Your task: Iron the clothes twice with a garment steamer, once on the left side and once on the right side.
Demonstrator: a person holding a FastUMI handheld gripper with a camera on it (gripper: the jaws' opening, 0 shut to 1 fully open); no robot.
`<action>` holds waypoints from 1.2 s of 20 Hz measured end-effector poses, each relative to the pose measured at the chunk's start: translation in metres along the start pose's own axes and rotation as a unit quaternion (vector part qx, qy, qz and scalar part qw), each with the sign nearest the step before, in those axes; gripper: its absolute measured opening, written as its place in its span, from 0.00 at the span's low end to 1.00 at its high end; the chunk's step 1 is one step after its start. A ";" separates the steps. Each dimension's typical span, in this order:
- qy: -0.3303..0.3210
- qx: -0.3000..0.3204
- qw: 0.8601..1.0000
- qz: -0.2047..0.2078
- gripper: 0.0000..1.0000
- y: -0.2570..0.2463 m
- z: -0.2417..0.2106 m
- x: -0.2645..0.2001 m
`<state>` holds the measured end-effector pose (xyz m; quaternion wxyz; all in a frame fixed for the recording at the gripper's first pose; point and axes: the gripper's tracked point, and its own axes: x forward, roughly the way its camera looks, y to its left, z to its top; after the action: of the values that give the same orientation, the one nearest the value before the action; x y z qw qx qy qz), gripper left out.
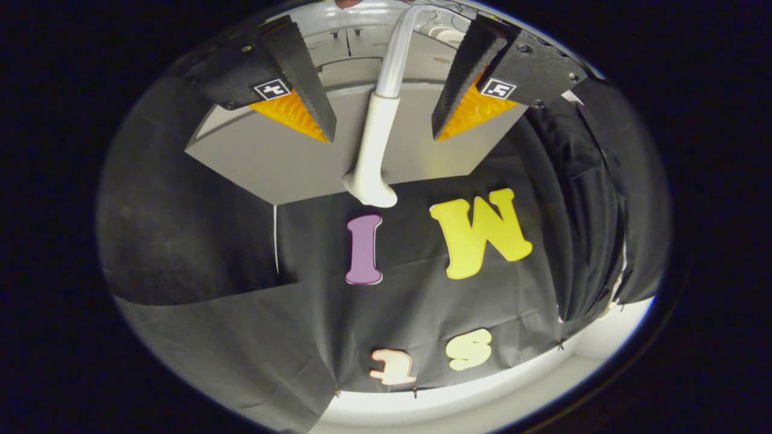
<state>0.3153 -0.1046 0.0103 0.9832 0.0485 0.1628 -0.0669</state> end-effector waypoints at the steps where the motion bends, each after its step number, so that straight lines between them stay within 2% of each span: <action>1: 0.015 -0.001 1.000 0.000 0.99 0.000 0.000 0.012; 7: 0.070 0.019 0.997 -0.006 0.92 -0.003 0.007 0.068; 9: 0.101 0.030 0.994 -0.019 0.86 -0.007 0.003 0.084; 11: 0.135 0.040 0.990 -0.025 0.83 -0.011 -0.006 0.092; 16: 0.170 0.028 0.984 -0.047 0.75 -0.010 -0.015 0.107; 21: 0.183 0.040 0.979 -0.079 0.61 -0.015 -0.022 0.114; 23: 0.177 0.045 0.979 -0.086 0.49 -0.015 -0.021 0.114; 24: 0.178 0.047 0.979 -0.087 0.47 -0.013 -0.022 0.116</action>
<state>0.4152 -0.1284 -0.0492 0.9256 0.0919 0.3350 -0.1501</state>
